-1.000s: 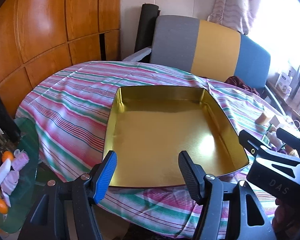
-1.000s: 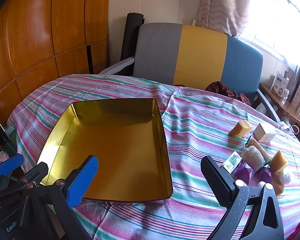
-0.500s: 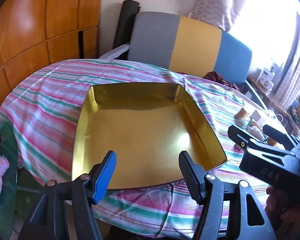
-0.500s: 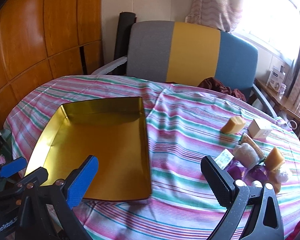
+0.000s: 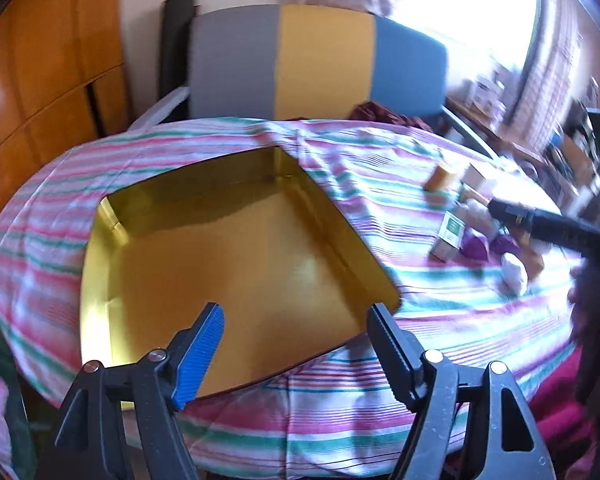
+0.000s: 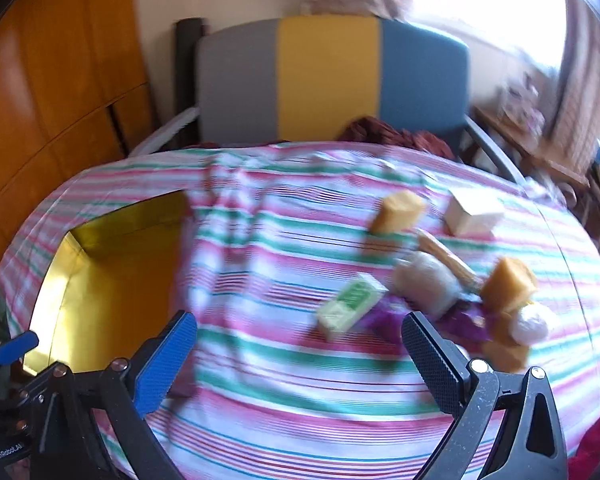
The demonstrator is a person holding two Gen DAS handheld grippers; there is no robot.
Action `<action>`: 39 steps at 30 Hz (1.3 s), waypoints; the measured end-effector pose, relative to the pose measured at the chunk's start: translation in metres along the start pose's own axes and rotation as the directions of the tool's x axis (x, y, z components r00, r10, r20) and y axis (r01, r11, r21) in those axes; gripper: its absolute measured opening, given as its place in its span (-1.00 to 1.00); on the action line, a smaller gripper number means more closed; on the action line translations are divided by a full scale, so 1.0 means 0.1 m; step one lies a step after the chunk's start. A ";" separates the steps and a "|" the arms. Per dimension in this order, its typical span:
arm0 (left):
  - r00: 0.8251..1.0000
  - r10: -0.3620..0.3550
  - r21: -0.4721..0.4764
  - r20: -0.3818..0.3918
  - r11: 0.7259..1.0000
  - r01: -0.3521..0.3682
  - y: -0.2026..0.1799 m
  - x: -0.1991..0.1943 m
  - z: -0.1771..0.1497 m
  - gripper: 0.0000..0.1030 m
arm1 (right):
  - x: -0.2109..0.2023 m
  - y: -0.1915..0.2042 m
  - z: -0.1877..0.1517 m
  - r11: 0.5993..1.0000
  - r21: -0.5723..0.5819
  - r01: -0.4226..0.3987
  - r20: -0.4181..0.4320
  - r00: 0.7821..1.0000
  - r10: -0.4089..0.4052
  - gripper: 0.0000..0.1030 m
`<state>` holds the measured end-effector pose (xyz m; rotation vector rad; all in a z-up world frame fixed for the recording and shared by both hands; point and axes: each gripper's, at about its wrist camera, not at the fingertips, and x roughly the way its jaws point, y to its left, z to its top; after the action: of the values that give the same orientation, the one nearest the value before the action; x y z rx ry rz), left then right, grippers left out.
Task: Organize objects
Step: 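Move both tools from the gold tray toward the cluster of items, then grasp the green tea box with the left tool while the right tool approaches the purple packet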
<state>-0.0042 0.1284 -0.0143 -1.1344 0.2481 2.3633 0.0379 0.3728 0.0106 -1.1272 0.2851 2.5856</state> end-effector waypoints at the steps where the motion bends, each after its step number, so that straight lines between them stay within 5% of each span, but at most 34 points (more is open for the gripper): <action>1: 1.000 -0.007 0.026 0.000 1.000 0.007 -0.07 0.01 0.03 0.45 | 0.00 -0.14 0.02 1.000 0.022 0.006 -0.006 1.000 -0.006 1.00; 7: 0.986 -0.155 0.064 -0.063 0.985 0.159 -0.39 0.17 0.22 0.42 | -0.01 -1.17 0.09 0.981 0.170 0.091 -0.014 0.996 -0.090 1.00; 15: 0.954 -0.282 0.170 -0.105 0.940 0.297 -1.01 0.50 0.43 0.42 | 0.22 -2.15 -0.17 0.913 0.407 0.021 0.014 0.999 -0.029 1.00; 18: 0.952 -0.282 0.215 -0.115 0.929 0.301 -1.21 0.65 0.49 0.42 | 0.23 -2.29 -0.17 0.873 0.486 -0.037 0.041 0.999 0.019 1.00; 20: 0.937 -0.289 0.217 -0.195 0.919 0.329 -1.35 0.86 0.54 0.42 | 0.19 -2.30 -0.14 0.868 0.492 -0.057 0.078 0.997 0.021 1.00; 25: 0.920 -0.297 0.232 -0.255 0.905 0.357 -1.60 1.21 0.61 0.34 | 0.12 -2.38 -0.12 0.848 0.520 -0.101 0.111 0.993 0.049 1.00; 29: 0.946 -0.220 0.312 -0.236 0.905 0.288 -1.78 1.39 0.67 0.20 | 0.10 -2.43 -0.13 0.841 0.529 -0.109 0.114 0.992 0.057 1.00; 38: 0.954 -0.144 0.388 -0.263 0.889 0.241 -1.98 1.80 0.78 0.05 | 0.08 -2.48 -0.15 0.831 0.543 -0.119 0.121 0.991 0.063 1.00; 39: 0.949 -0.151 0.380 -0.278 0.890 0.253 -1.98 1.87 0.78 -0.23 | 0.09 -2.48 -0.14 0.833 0.540 -0.118 0.118 0.991 0.064 1.00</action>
<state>-0.0537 0.3944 -0.0985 -1.1687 0.6481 1.8673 0.1293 0.6021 -0.0204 -0.7876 1.0050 2.3771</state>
